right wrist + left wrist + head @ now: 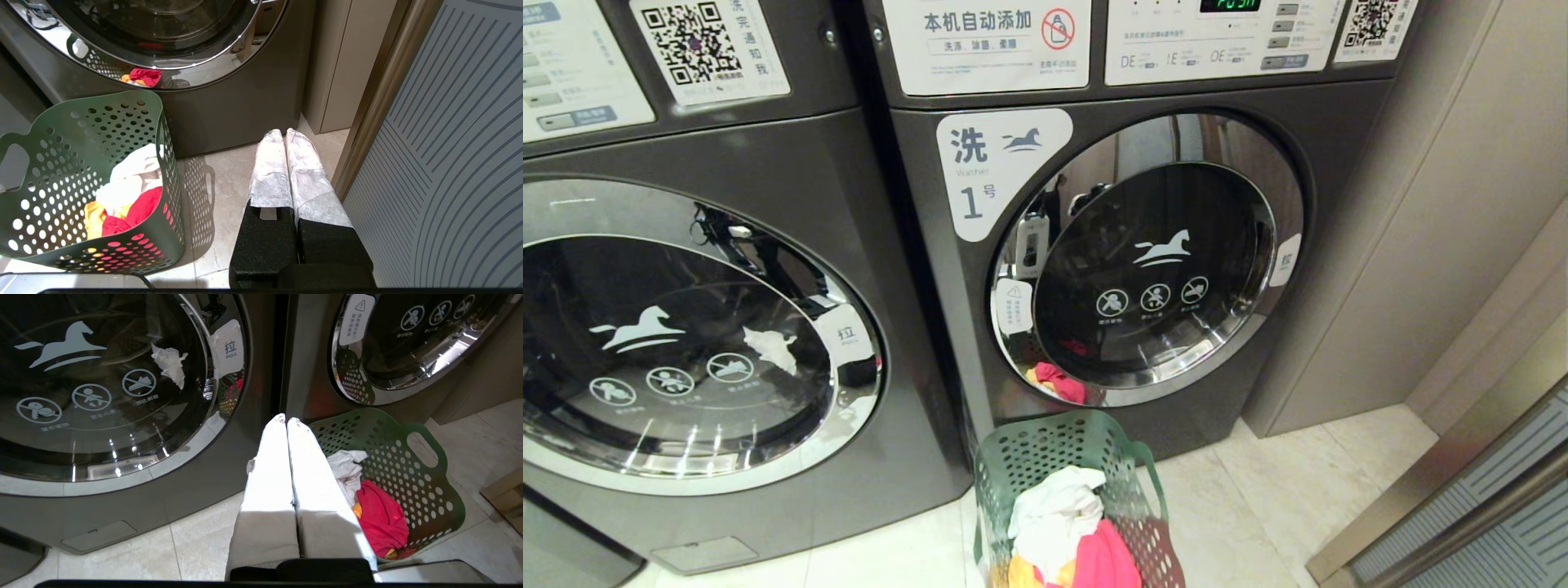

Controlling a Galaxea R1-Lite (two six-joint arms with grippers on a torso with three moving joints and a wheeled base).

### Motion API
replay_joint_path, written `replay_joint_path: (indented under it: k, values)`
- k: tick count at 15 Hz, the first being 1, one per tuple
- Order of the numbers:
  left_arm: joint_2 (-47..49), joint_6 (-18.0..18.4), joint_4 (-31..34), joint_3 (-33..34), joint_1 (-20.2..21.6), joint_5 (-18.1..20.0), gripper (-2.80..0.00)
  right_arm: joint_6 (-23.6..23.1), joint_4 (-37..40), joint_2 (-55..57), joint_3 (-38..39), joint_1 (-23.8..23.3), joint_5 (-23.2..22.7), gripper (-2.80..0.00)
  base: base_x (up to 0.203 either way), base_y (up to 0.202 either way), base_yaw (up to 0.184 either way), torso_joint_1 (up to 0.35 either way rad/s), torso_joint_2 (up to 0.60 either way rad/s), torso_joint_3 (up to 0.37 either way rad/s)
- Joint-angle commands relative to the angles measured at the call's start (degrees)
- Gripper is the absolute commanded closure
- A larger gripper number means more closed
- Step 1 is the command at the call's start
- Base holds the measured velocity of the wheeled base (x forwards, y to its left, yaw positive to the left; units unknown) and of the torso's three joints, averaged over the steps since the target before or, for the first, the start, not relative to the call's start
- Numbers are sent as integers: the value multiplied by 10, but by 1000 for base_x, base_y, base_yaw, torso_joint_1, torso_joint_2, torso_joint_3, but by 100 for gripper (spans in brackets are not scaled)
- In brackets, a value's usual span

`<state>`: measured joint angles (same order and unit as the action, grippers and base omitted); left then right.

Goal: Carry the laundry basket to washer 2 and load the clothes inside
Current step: Open the lid of the washing machine

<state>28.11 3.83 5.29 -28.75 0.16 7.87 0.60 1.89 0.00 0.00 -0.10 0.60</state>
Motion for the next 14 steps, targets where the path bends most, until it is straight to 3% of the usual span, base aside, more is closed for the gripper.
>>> replay_joint_path:
  k: [1, 6, 9, 14]
  values:
    - [6, 4, 1, 1, 0, 7, 0, 0, 0, 1, 4, 0, 0, 0, 0, 0, 0, 0, 0, 0]
    - [21, -3, 3, 6, 0, 7, 0, -3, 1, 1, 4, 0, 1, 0, 0, 0, 0, 0, 0, 0]
    - [88, -58, -10, 2, 0, 8, 0, -6, 2, 1, 4, 0, 1, 0, 0, 0, 0, 0, 0, 0]
    - [219, -95, -135, 55, 0, 10, 0, -4, 2, 1, 4, 0, 1, 0, 0, 0, 0, 0, 0, 0]
